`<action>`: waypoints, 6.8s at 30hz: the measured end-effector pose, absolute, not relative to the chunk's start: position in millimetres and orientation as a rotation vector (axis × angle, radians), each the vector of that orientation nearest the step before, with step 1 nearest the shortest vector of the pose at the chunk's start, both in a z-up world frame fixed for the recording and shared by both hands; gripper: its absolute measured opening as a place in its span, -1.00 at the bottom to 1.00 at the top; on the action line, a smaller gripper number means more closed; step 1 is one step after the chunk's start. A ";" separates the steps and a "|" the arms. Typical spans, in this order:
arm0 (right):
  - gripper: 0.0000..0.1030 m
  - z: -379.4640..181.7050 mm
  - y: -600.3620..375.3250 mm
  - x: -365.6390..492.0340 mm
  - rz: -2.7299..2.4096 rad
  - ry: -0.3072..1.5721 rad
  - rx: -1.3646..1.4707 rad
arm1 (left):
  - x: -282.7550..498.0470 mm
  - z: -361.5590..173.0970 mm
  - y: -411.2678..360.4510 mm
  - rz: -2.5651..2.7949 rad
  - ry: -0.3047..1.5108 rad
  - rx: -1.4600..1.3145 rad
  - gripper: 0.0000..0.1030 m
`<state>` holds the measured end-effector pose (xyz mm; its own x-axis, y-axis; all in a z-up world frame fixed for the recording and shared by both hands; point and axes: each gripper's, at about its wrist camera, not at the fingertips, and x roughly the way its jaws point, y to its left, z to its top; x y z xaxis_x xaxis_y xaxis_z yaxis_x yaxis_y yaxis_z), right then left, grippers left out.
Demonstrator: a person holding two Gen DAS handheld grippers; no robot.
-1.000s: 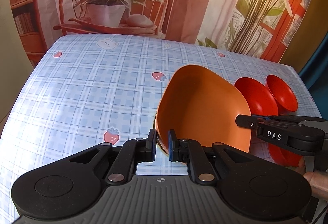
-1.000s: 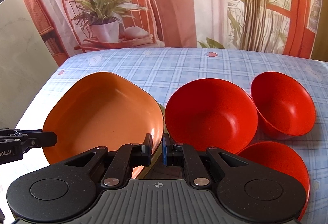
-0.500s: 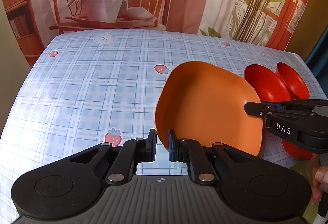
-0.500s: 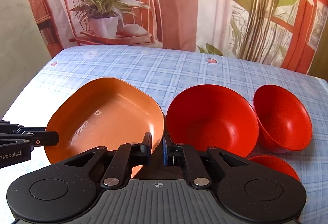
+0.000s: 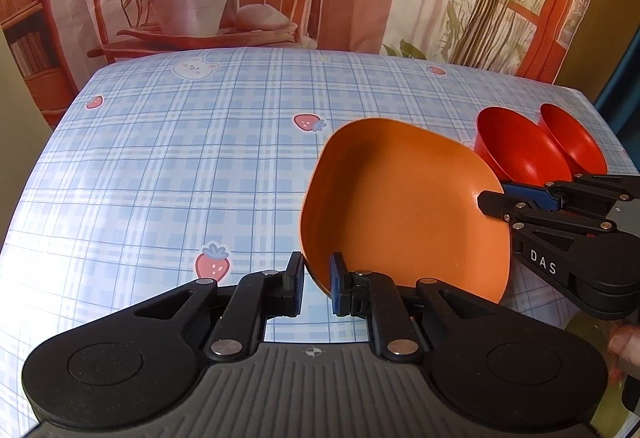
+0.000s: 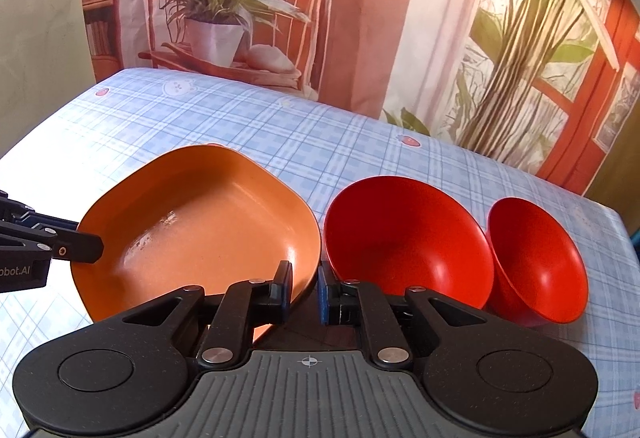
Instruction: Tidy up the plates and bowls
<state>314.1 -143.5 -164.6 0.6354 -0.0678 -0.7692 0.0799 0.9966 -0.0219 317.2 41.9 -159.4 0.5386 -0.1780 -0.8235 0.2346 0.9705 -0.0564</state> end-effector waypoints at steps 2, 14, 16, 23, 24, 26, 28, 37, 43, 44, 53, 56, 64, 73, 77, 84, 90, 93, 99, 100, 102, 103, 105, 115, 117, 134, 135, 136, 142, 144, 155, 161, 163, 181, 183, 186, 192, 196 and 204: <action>-0.73 -165.5 -144.2 315.0 -0.085 0.880 0.016 | 317.9 -158.9 43.0 -0.250 0.973 0.058 -0.67; -0.18 -154.3 -158.7 300.8 -0.056 0.833 0.188 | 302.8 -141.6 45.4 -0.195 0.930 0.037 -0.35; -0.18 -151.3 -159.3 296.9 -0.049 0.825 0.196 | 298.0 -137.3 45.8 -0.188 0.919 0.027 -0.35; -0.16 -135.5 -158.6 276.6 -0.012 0.777 0.218 | 273.8 -126.9 41.1 -0.172 0.886 0.016 -0.35; -0.16 -133.5 -158.9 273.7 -0.009 0.772 0.217 | 270.2 -125.9 40.6 -0.175 0.882 0.009 -0.35; -0.16 -129.5 -160.9 265.2 -0.007 0.757 0.214 | 261.4 -124.3 38.7 -0.185 0.876 -0.006 -0.35; -0.17 -126.4 -163.4 255.8 -0.003 0.746 0.215 | 251.4 -123.0 34.9 -0.199 0.867 -0.015 -0.35; -0.19 -125.0 -166.1 197.4 -0.039 0.726 0.152 | 206.1 -134.5 1.0 -0.249 0.882 -0.020 -0.35; -0.21 -133.0 -179.0 158.9 -0.078 0.739 0.186 | 187.8 -144.0 -19.8 -0.303 0.905 -0.012 -0.35; -0.21 -134.3 -180.3 152.5 -0.083 0.740 0.182 | 185.4 -143.9 -23.1 -0.313 0.899 -0.008 -0.35; -0.27 -159.1 -200.4 103.0 -0.171 0.778 0.240 | 168.2 -158.2 -49.2 -0.372 0.918 0.011 -0.35; -0.39 -163.3 -204.8 94.3 -0.196 0.774 0.250 | 165.7 -165.1 -53.7 -0.384 0.945 0.008 -0.36; -0.55 -162.9 -208.1 84.7 -0.223 0.745 0.258 | 161.5 -171.4 -58.4 -0.397 0.960 0.007 -0.41; -0.54 -172.2 -217.0 84.3 -0.267 0.778 0.291 | 159.9 -178.5 -61.8 -0.424 0.991 -0.001 -0.69; -0.63 -183.6 -218.8 84.1 -0.257 0.822 0.344 | 160.7 -180.6 -59.7 -0.419 0.999 -0.009 -0.78; -0.76 -188.4 -215.6 84.7 -0.246 0.844 0.349 | 161.1 -181.0 -58.5 -0.421 0.998 -0.023 -0.78; -0.78 -188.1 -216.8 85.4 -0.241 0.850 0.348 | 159.6 -180.9 -58.5 -0.421 0.989 -0.017 -0.78; -0.78 -187.6 -216.8 87.5 -0.237 0.857 0.341 | 161.0 -180.0 -59.2 -0.412 0.989 -0.006 -0.78; -0.78 -187.0 -213.3 90.8 -0.218 0.872 0.326 | 162.1 -177.1 -58.3 -0.393 0.986 0.005 -0.78; -0.78 -186.8 -213.0 91.3 -0.215 0.875 0.326 | 162.2 -177.0 -57.0 -0.391 0.985 0.003 -0.78; -0.78 -186.2 -212.5 92.5 -0.208 0.882 0.330 | 162.6 -175.5 -55.0 -0.383 0.981 0.000 -0.78; -0.78 -186.1 -212.0 93.2 -0.203 0.886 0.331 | 163.0 -174.4 -54.1 -0.378 0.979 -0.001 -0.78; -0.78 -185.3 -210.0 94.5 -0.191 0.896 0.334 | 163.8 -173.0 -52.1 -0.366 0.973 0.000 -0.78; -0.77 -181.8 -200.4 101.5 -0.122 0.938 0.368 | 171.5 -166.5 -37.4 -0.321 0.952 -0.016 -0.78; -0.77 -181.5 -198.3 104.5 -0.109 0.949 0.375 | 172.8 -165.4 -33.0 -0.312 0.950 -0.023 -0.78; -0.73 -172.6 -176.7 134.2 -0.005 0.993 0.382 | 189.9 -164.1 9.9 -0.258 0.940 -0.113 -0.78; -0.73 -171.7 -175.1 136.1 0.000 0.992 0.378 | 191.4 -164.1 11.2 -0.253 0.939 -0.114 -0.78; -0.73 -170.6 -173.5 138.9 0.005 0.991 0.375 | 192.5 -164.1 13.2 -0.249 0.938 -0.116 -0.78; -0.72 -164.5 -164.8 152.4 0.023 0.988 0.366 | 198.9 -162.7 24.9 -0.224 0.936 -0.133 -0.78; -0.71 -162.1 -162.1 155.2 0.028 0.986 0.361 | 200.7 -160.7 28.4 -0.222 0.933 -0.141 -0.78; -0.70 -140.3 -157.7 180.9 0.033 0.944 0.374 | 222.9 -134.5 40.4 -0.228 0.848 -0.122 -0.78; -0.70 -132.2 -157.8 213.0 0.035 0.922 0.379 | 247.8 -120.6 46.4 -0.230 0.807 -0.085 -0.78; -0.71 -130.3 -158.0 226.3 0.030 0.917 0.381 | 259.6 -119.8 49.1 -0.234 0.806 -0.081 -0.78; -0.72 -150.7 -159.0 296.5 -0.046 0.920 0.344 | 322.0 -145.8 50.7 -0.270 0.826 -0.045 -0.78; -0.72 -152.3 -158.1 297.9 -0.050 0.916 0.328 | 323.0 -146.9 48.8 -0.268 0.818 -0.030 -0.78; -0.72 -154.2 -156.4 299.9 -0.055 0.917 0.309 | 324.3 -148.3 46.1 -0.265 0.809 -0.001 -0.78; -0.69 -155.8 -152.4 300.4 -0.051 0.914 0.277 | 327.1 -152.8 45.5 -0.257 0.806 0.030 -0.78; -0.68 -154.8 -149.8 301.5 -0.048 0.912 0.253 | 327.2 -152.8 44.6 -0.252 0.801 0.039 -0.78; -0.50 -153.4 -146.2 297.2 -0.039 0.914 0.250 | 324.7 -155.5 44.5 -0.230 0.810 0.045 -0.77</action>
